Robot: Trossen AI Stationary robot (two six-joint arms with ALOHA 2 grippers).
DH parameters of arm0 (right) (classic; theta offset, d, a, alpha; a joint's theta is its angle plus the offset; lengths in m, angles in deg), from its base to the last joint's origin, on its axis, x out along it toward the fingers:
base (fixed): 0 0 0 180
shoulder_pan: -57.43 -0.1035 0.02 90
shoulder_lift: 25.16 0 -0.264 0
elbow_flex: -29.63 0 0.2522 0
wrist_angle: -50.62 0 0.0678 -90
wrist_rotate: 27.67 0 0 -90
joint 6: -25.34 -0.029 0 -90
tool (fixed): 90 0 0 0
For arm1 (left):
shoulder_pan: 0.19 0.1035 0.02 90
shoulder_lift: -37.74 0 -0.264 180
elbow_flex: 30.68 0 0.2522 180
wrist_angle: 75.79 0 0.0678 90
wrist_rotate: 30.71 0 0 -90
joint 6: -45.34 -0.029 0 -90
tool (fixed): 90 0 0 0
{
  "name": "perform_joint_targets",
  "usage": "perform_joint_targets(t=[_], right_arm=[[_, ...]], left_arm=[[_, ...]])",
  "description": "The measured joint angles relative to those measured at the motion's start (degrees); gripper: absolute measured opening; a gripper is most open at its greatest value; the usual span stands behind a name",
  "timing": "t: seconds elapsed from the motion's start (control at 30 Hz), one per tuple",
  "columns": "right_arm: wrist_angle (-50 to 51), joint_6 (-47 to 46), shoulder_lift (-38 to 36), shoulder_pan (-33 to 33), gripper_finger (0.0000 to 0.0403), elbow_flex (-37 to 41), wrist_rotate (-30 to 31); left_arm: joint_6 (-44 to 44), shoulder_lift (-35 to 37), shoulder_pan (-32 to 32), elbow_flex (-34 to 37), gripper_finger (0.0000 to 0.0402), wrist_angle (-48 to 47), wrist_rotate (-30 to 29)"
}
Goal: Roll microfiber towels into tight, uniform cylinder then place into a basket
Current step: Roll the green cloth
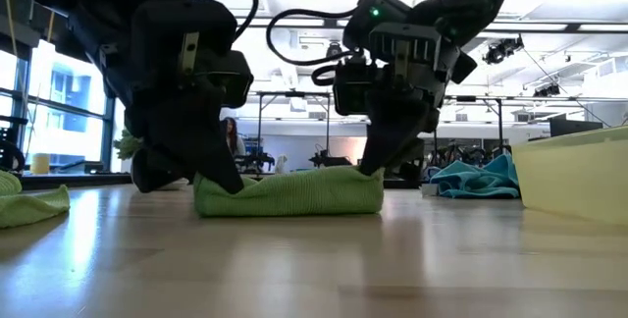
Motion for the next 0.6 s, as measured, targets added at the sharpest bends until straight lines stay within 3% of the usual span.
perform_joint_targets(t=[0.17, 0.27, 0.43, 0.6], right_arm=[[-0.44, 2.61, -0.07, 1.23, 0.0012, 0.00, 3.79], [0.48, 4.56, -0.09, 1.16, 0.0012, 0.00, 8.43], [1.35, 8.10, -0.09, 0.97, 0.0012, -0.10, 11.22], [1.89, 13.36, -0.21, 1.00, 0.0049, -0.11, 11.37]], left_arm=[[0.02, 0.05, -0.42, -0.04, 0.0008, -1.83, -5.14], [0.77, 0.07, -0.30, -0.11, 0.0008, -4.20, -6.57], [1.54, -0.13, -0.35, -0.28, 0.0008, -6.42, -8.43], [1.57, -0.11, -0.32, -0.28, 0.0008, -6.71, -8.50]])
